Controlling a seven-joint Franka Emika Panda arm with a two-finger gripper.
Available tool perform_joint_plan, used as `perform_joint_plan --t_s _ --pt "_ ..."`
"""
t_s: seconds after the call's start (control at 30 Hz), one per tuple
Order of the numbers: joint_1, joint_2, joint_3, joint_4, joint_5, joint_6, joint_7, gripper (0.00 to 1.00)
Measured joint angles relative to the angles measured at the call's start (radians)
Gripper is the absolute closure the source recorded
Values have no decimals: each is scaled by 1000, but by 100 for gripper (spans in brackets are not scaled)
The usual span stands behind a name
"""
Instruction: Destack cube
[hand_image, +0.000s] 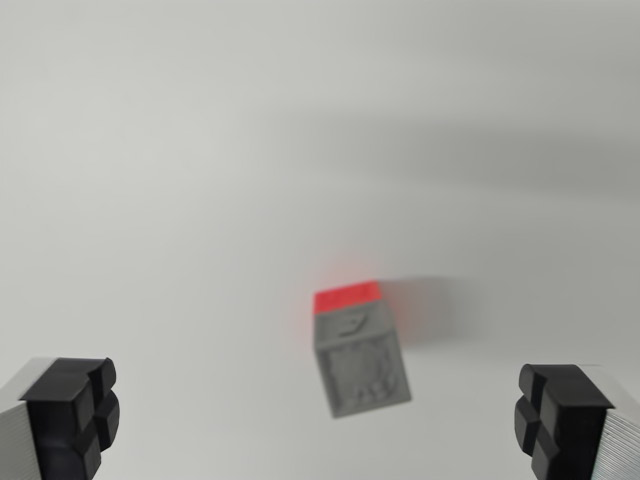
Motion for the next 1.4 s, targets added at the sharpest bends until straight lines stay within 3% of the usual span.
perform_joint_plan --t_s 1.4 --pt "-19 7 -50 -325 8 294 -317 0"
